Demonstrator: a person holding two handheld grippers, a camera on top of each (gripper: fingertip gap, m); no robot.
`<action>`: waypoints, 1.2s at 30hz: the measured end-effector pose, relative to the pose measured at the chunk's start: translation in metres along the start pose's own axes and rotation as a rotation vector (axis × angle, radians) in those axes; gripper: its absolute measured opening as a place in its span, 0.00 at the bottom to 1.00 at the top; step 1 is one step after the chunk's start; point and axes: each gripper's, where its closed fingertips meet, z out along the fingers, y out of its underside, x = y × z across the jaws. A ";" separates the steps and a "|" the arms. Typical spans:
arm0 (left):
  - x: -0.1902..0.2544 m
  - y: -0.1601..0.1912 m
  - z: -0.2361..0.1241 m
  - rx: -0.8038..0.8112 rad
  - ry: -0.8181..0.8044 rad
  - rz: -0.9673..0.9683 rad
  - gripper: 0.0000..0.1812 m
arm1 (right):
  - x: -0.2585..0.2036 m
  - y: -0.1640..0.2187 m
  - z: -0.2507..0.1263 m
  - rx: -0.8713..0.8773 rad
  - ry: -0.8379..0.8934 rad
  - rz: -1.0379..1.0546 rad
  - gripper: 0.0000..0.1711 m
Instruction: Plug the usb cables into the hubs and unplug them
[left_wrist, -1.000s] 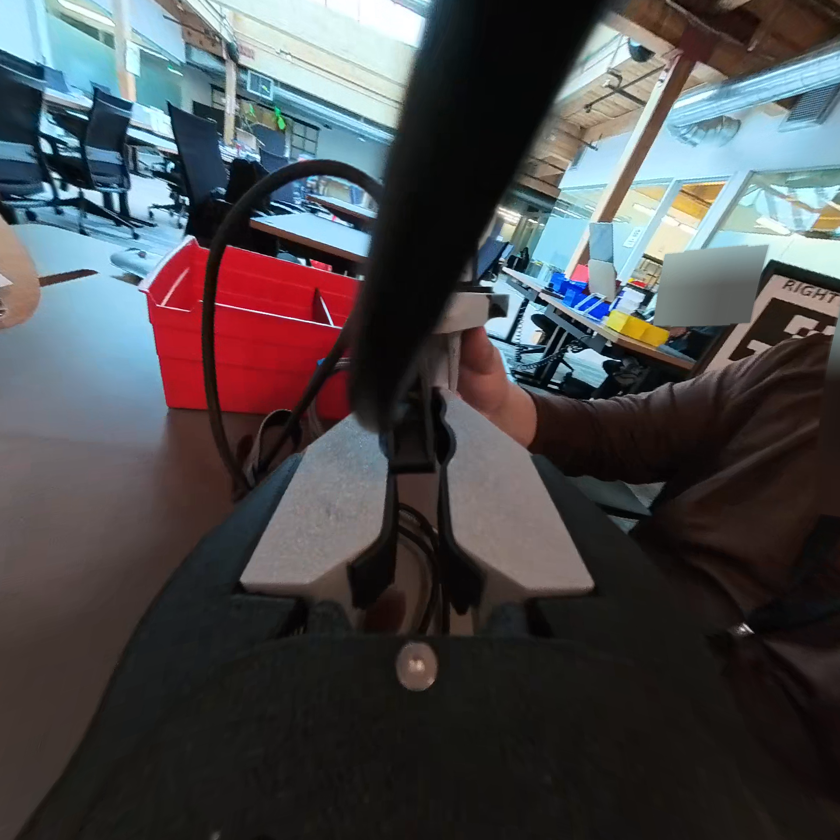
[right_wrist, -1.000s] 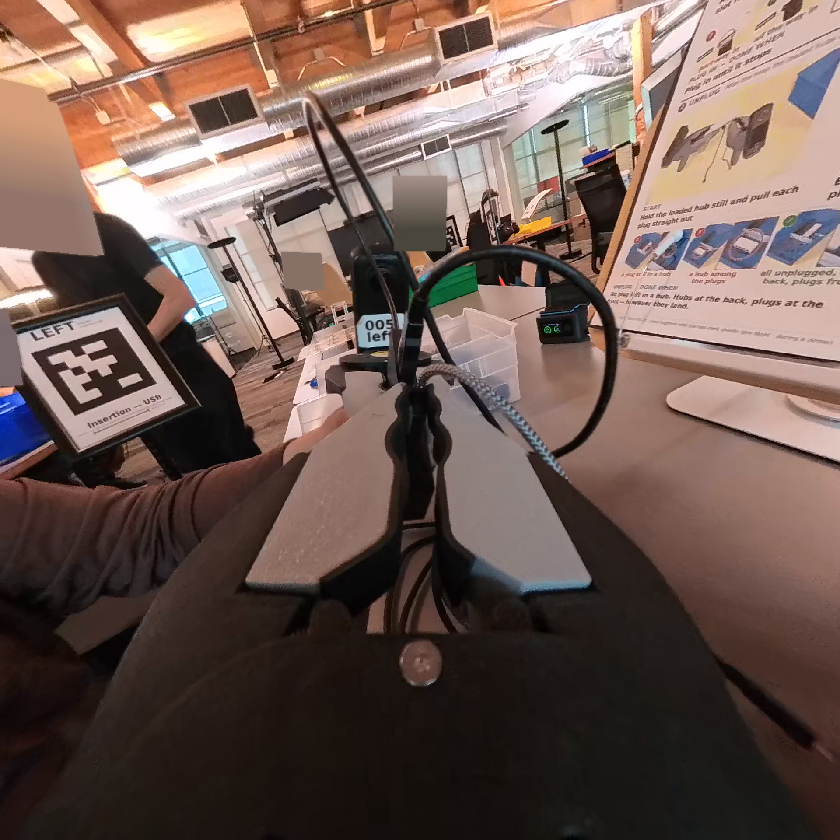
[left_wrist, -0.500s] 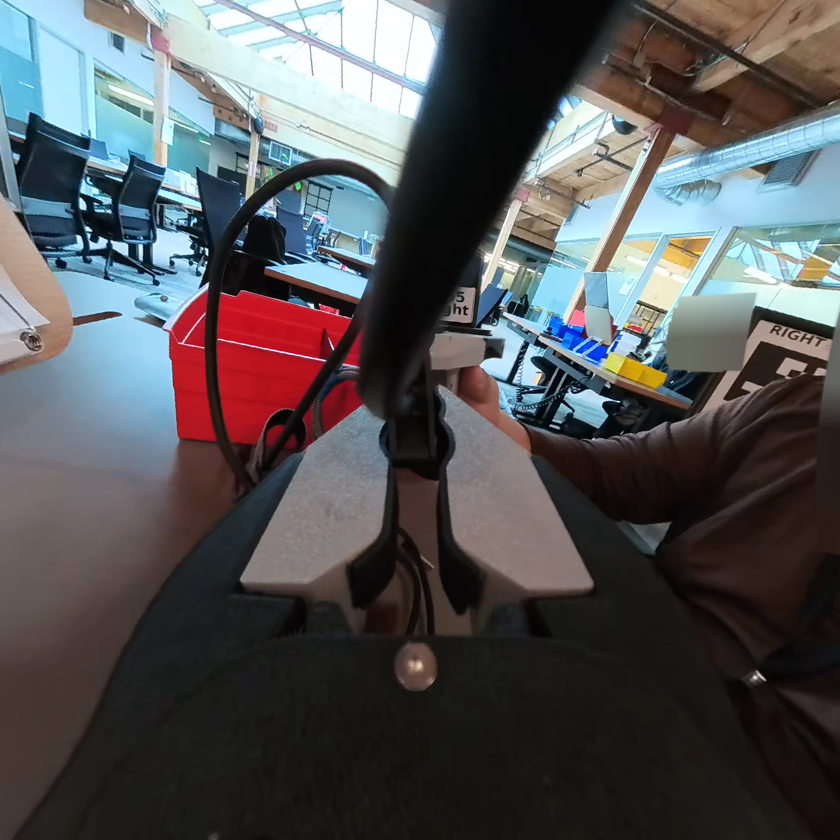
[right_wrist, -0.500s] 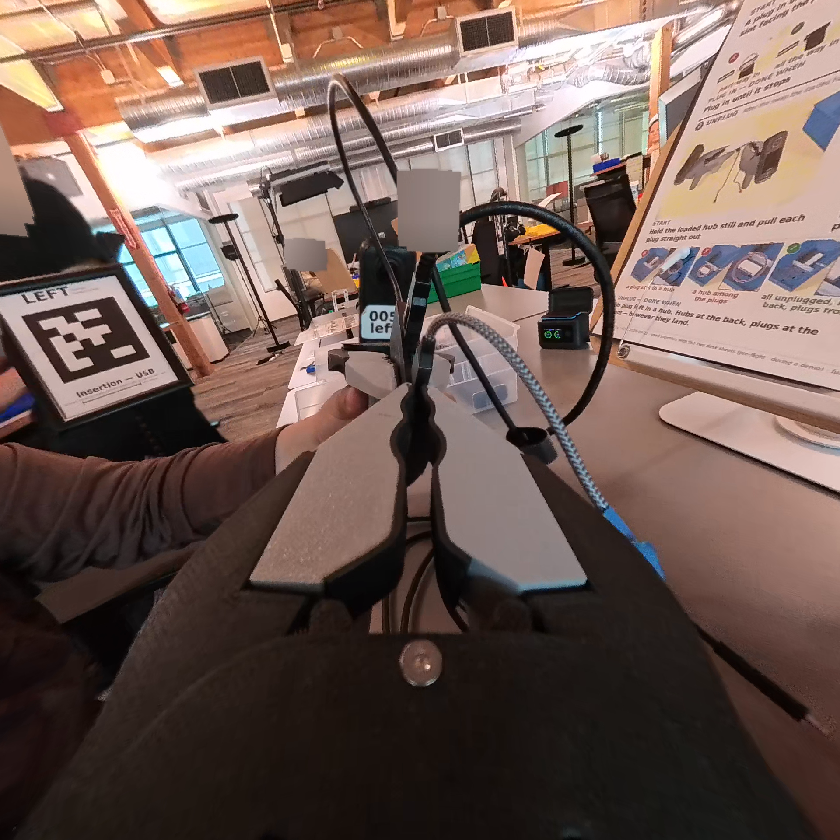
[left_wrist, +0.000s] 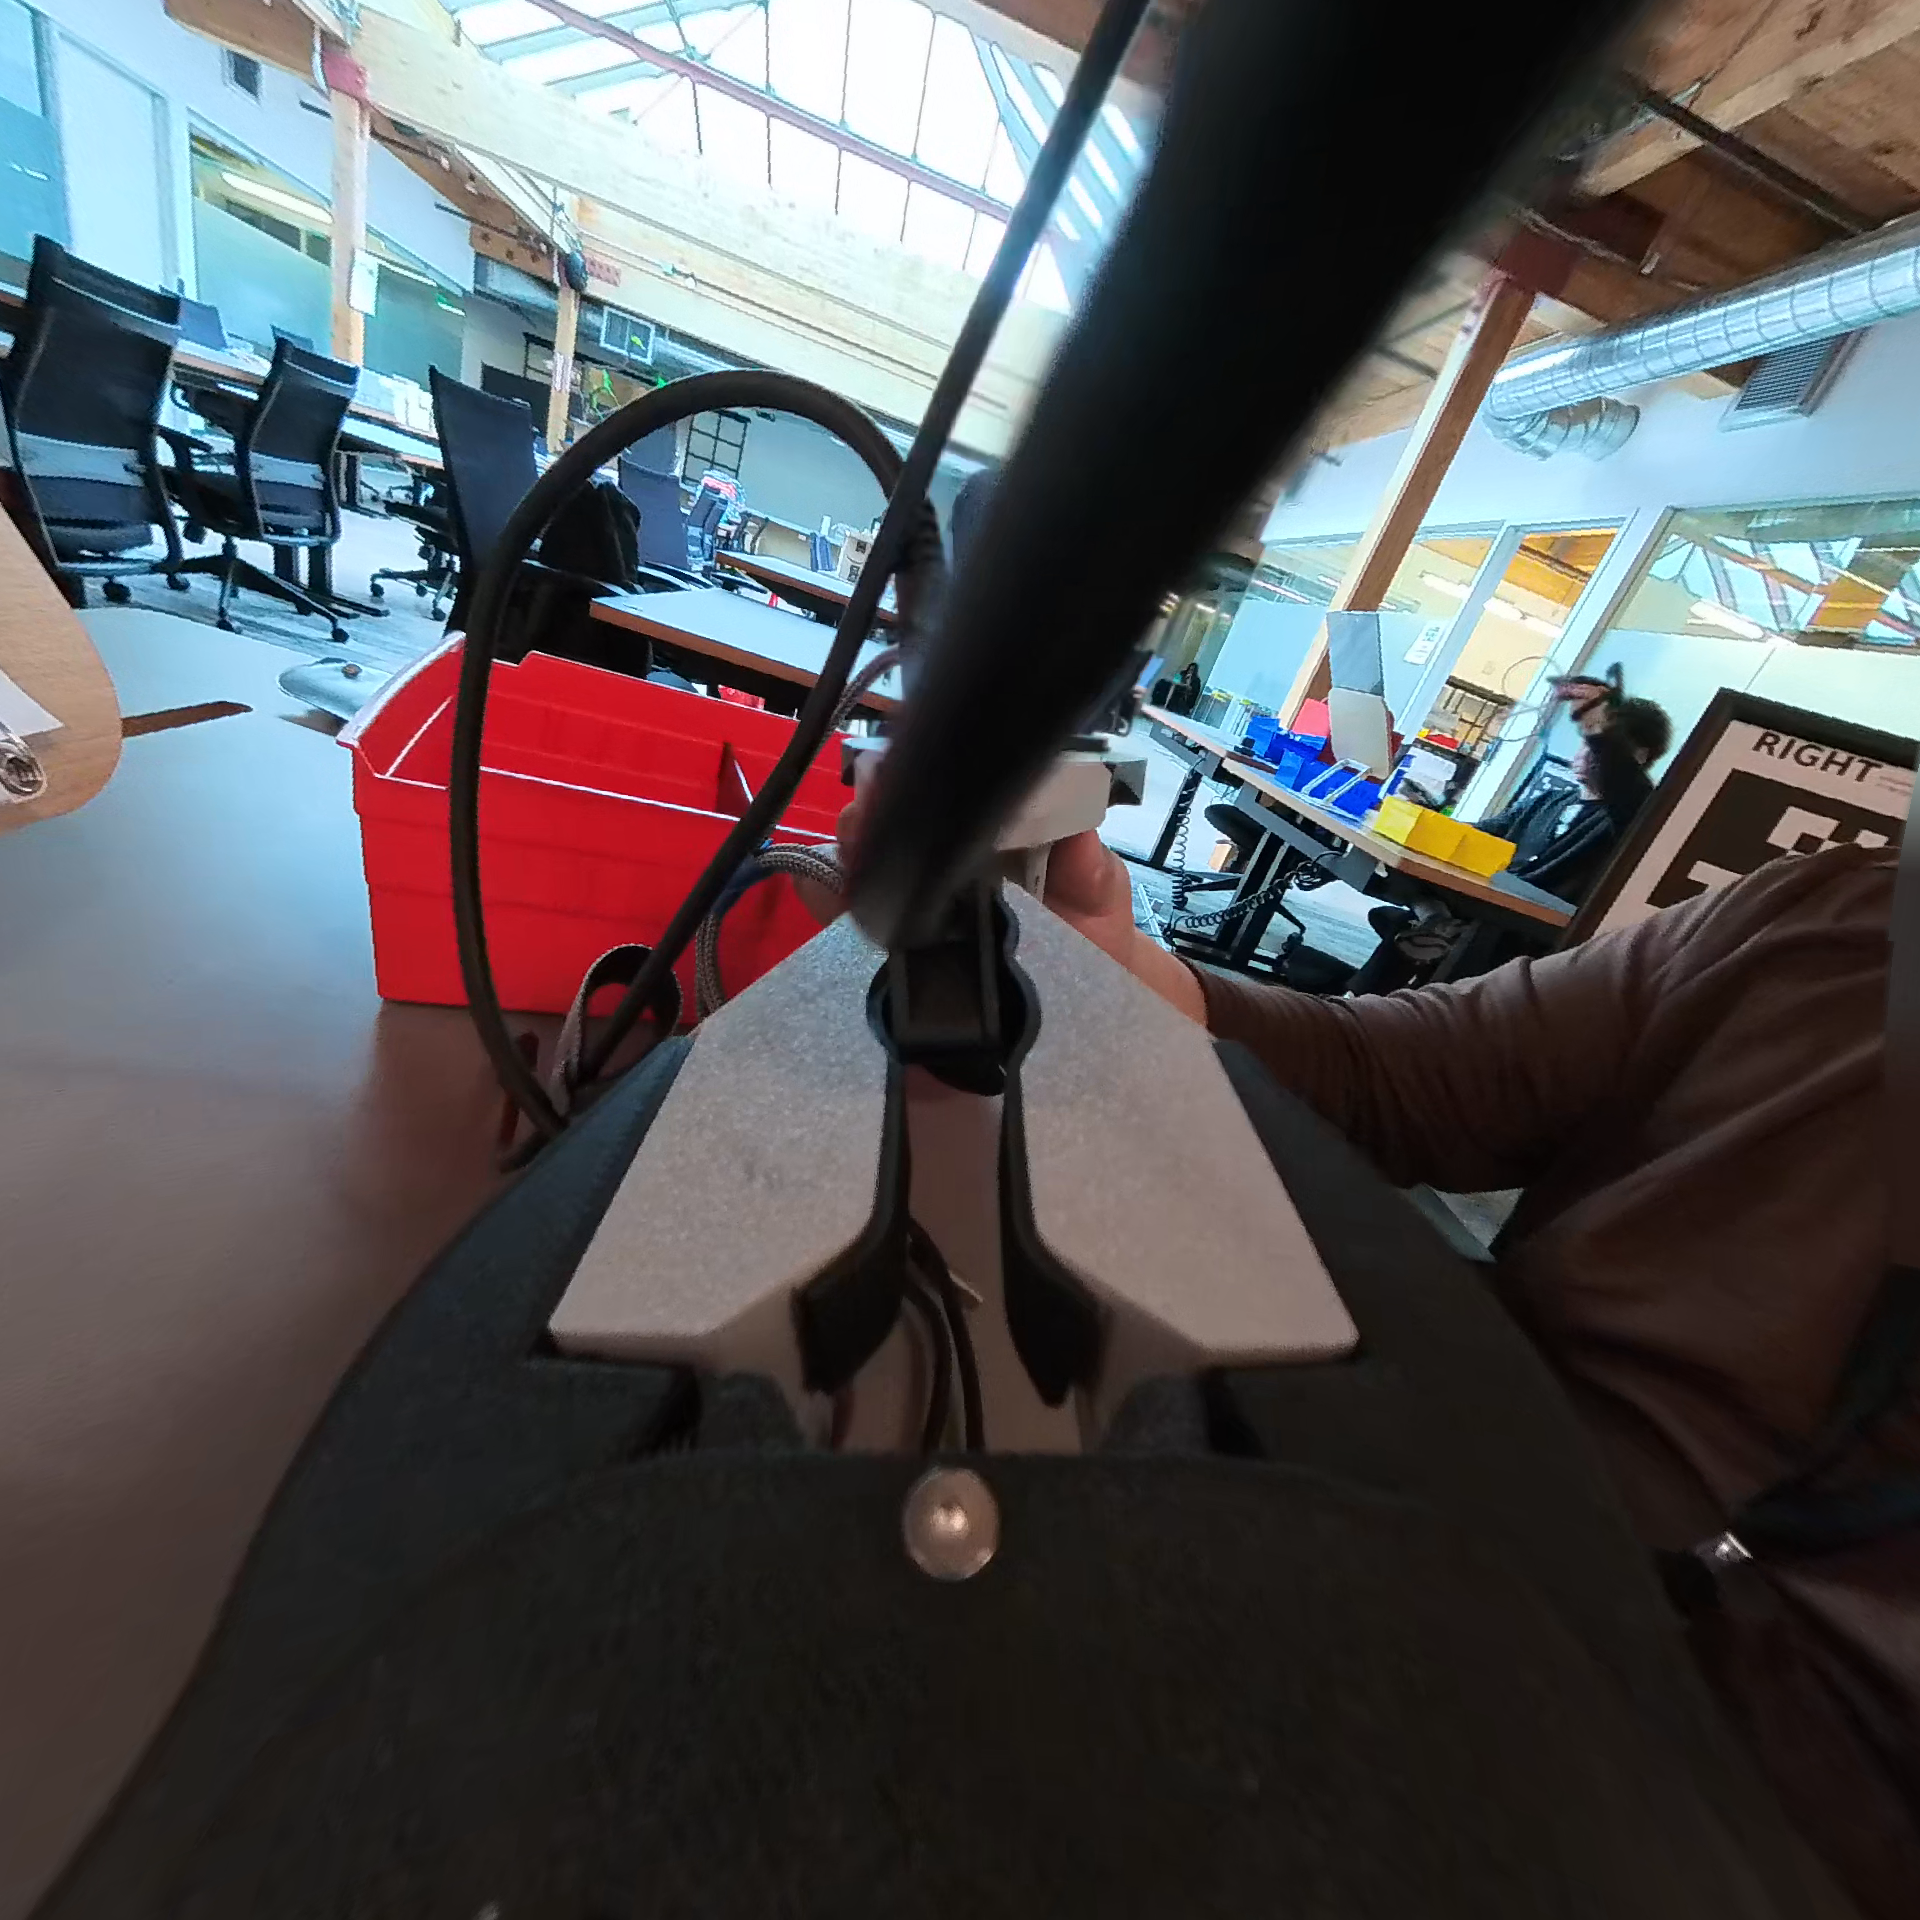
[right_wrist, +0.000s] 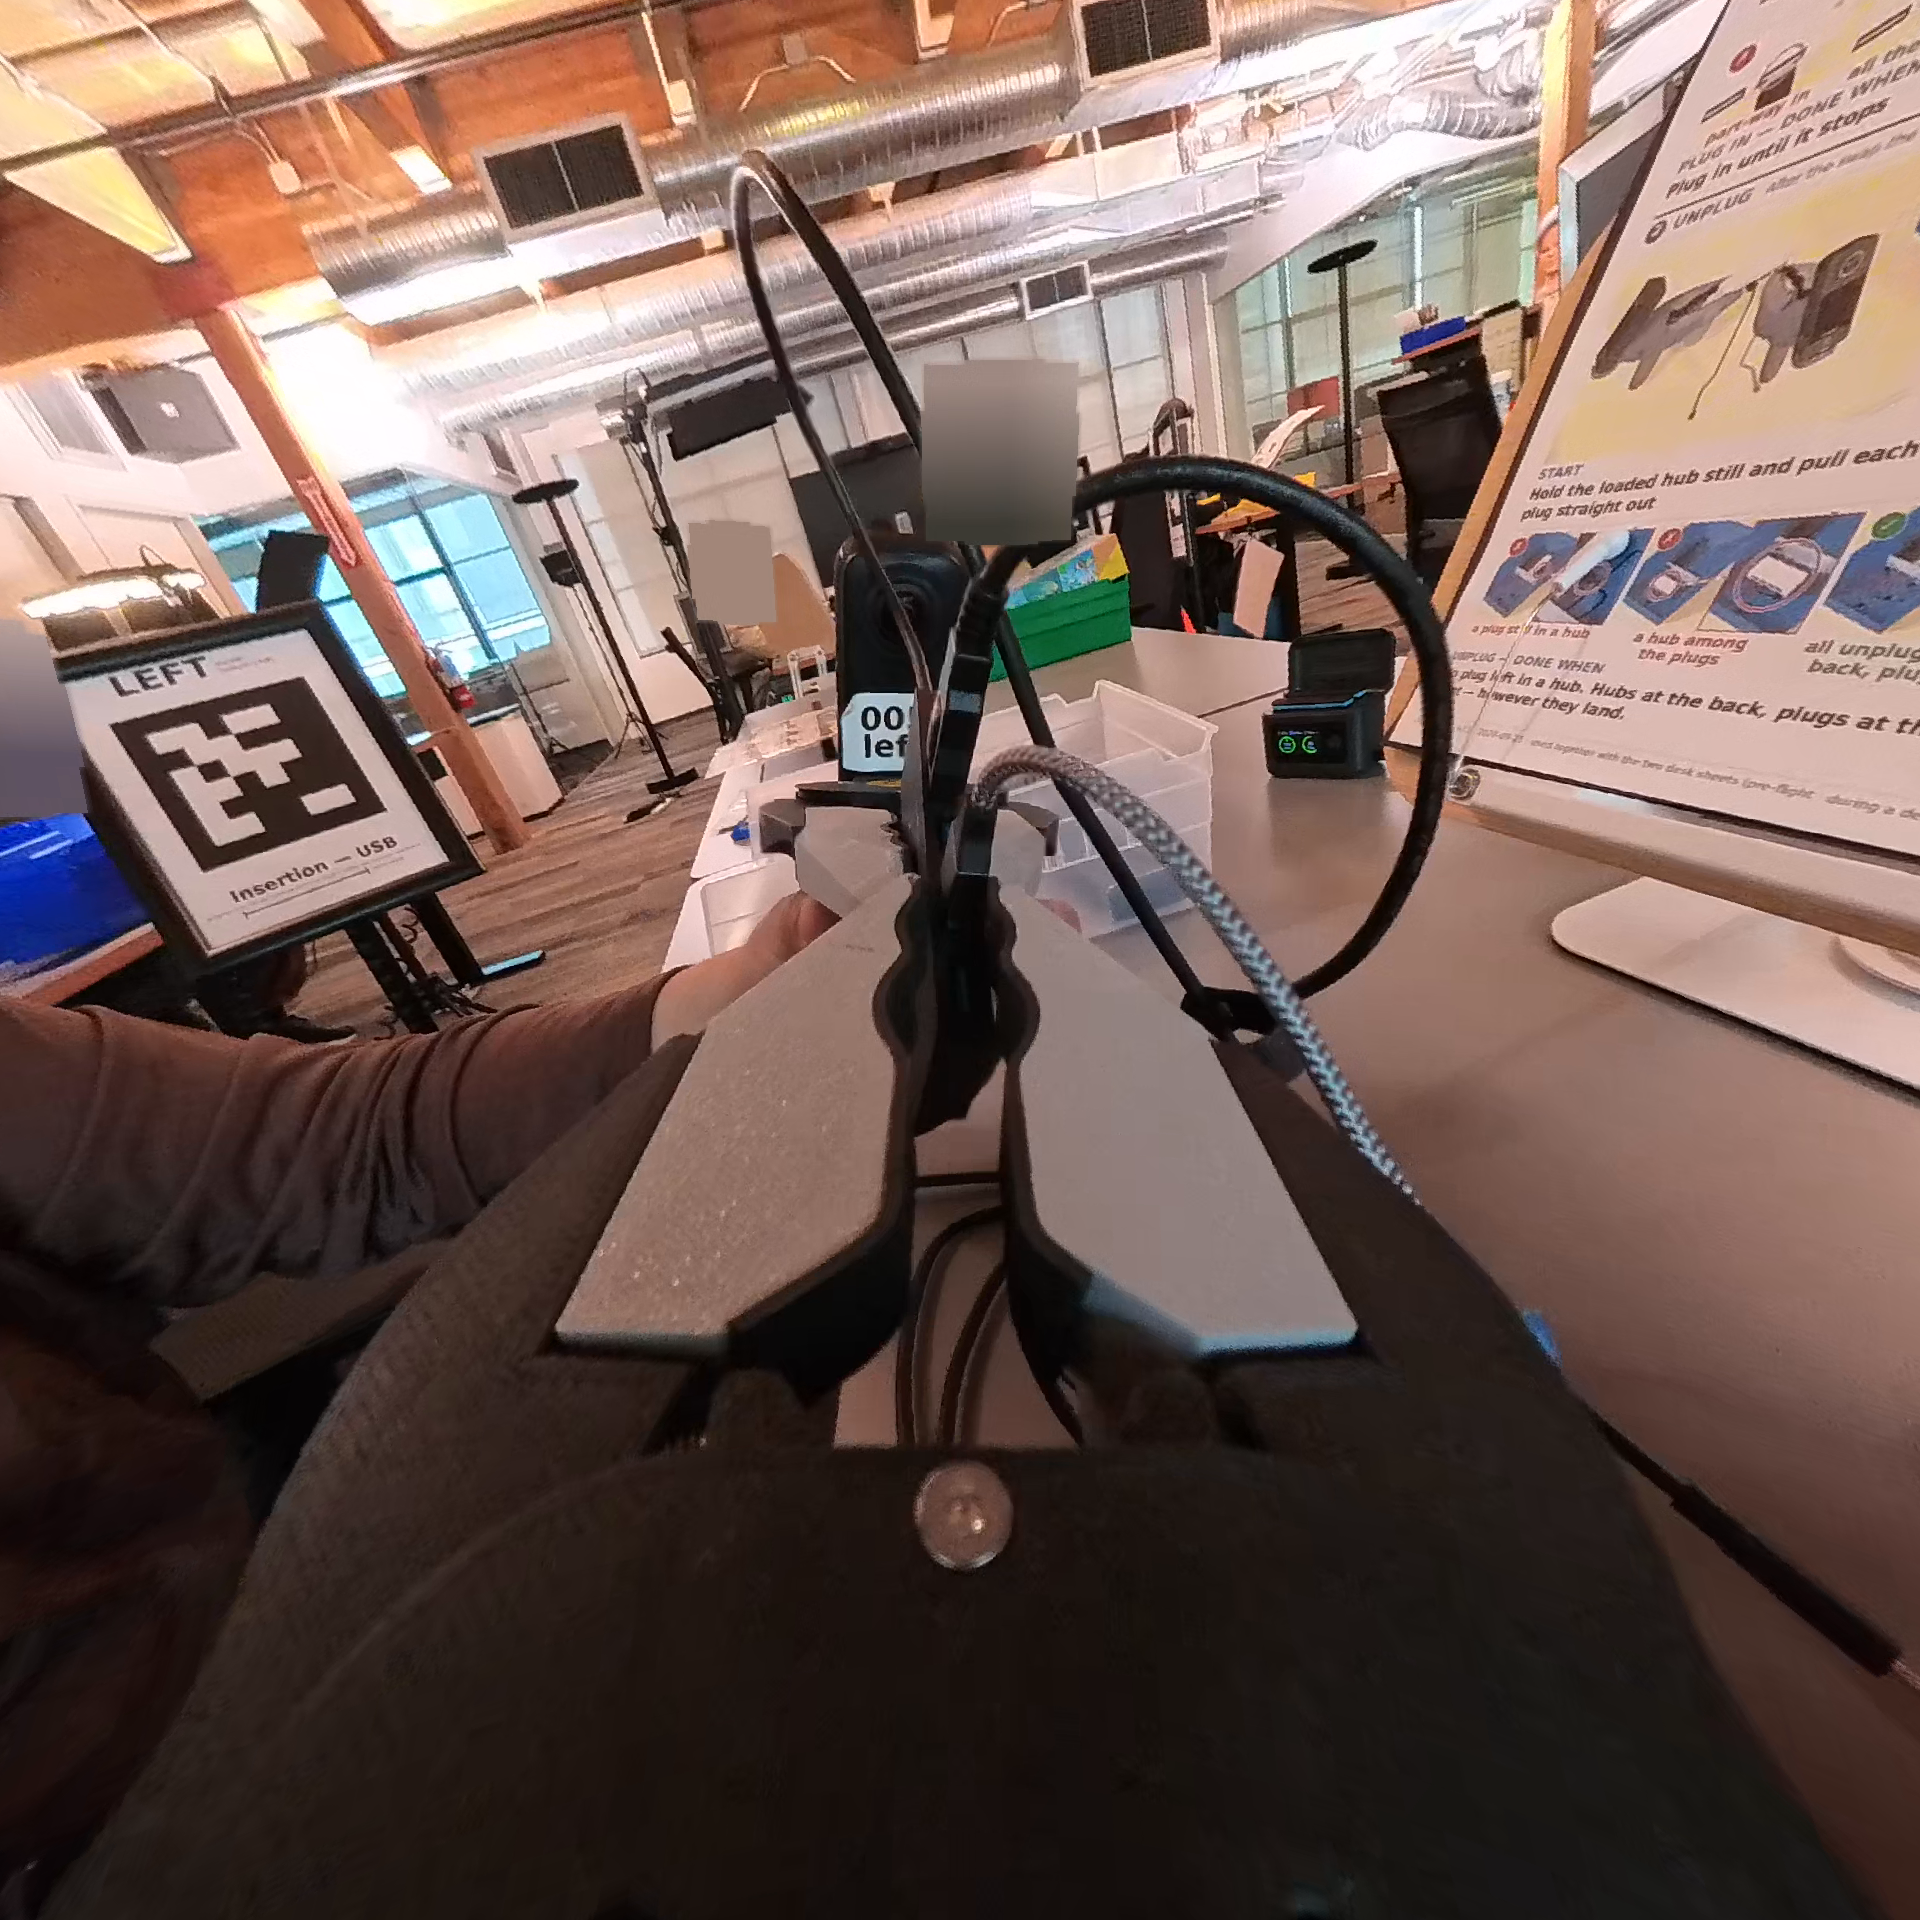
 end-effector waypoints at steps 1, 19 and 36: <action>0.000 0.000 0.000 0.003 0.001 -0.003 0.05 | 0.000 0.000 0.000 0.002 -0.003 0.005 0.03; -0.003 -0.016 0.003 0.153 0.023 -0.181 0.05 | 0.005 -0.021 0.004 0.207 0.105 0.023 0.01; 0.011 -0.025 -0.008 0.116 0.042 -0.120 0.05 | -0.002 -0.065 -0.004 0.520 0.130 0.039 0.01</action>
